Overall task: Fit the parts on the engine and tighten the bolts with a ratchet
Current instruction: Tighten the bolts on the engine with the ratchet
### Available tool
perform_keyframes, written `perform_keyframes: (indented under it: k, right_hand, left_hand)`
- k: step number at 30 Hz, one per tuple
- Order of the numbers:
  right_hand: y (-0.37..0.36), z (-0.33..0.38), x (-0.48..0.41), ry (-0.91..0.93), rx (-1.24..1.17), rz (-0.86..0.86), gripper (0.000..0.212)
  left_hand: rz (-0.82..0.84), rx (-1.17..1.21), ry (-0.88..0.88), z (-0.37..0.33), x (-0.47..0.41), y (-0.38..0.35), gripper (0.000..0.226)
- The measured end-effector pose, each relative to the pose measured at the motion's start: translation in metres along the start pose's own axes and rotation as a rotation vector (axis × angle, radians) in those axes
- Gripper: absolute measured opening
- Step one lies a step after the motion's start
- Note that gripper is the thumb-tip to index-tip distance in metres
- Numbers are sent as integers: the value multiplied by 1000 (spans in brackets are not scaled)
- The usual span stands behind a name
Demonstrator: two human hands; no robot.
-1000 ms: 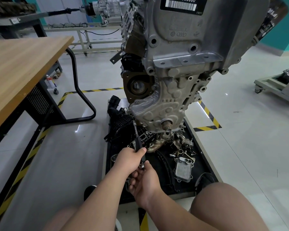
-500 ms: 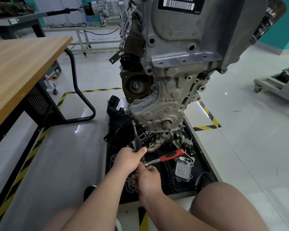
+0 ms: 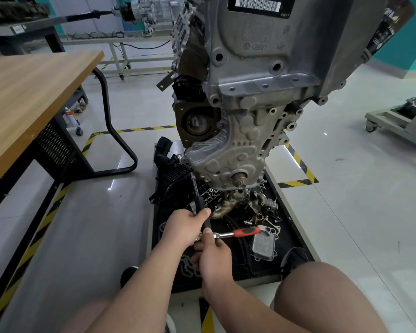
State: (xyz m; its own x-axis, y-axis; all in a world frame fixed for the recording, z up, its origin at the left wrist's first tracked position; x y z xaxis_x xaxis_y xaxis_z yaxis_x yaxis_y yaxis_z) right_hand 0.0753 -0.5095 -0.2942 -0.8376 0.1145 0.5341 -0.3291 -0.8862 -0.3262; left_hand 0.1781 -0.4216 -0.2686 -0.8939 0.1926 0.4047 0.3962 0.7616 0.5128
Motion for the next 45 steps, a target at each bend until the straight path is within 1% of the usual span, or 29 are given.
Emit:
perform_keyframes:
  k: [4,7,10,12,14,20,26,31,38,41,45]
  right_hand:
    - [0,-4,-4,-56,-69,16,44]
    - [-4,-13,-6,-150,-184,47,52]
    - [-10,-21,-6,-235,-276,85,54]
    - [-14,-24,-6,-280,-317,101,57]
    - [-17,-27,-6,-308,-337,112,59]
    - [-22,-28,-6,-335,-339,141,58]
    - [-19,-25,-10,-277,-259,156,53]
    - [-7,-14,-12,-127,-52,75,50]
    - [1,0,-6,25,110,13,25]
    - [1,5,-5,79,138,4,13]
    - [3,10,-5,123,213,-25,16]
  left_hand:
    - [-7,-20,-3,0,1,2,59]
    - [16,-19,34,6,-1,0,59]
    - [49,26,57,11,-3,-4,63]
    - [70,35,58,11,-3,-7,59]
    - [92,24,59,9,-3,-9,51]
    - [100,19,52,9,-3,-9,46]
    - [44,-43,40,6,-3,-4,48]
    - [32,-67,39,3,-2,-4,49]
    - [-9,-98,34,-2,3,0,47]
    - [-27,-115,51,-3,4,2,48]
    - [-16,-103,37,-3,2,0,50]
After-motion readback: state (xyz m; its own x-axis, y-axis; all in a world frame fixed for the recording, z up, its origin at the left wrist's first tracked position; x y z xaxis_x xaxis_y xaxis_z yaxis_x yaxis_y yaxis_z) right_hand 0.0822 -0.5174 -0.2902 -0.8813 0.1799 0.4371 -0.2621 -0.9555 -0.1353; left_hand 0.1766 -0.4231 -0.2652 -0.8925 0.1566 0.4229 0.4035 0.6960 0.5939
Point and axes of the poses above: each hand's wrist, its own x-axis away from the middle knuckle, its own y-axis out of the back of the hand, z = x × y, the point moved 8 cm from there along -x, towards the middle knuckle, and after that the axes turned 13 degrees about z, right-handed, at the moved point
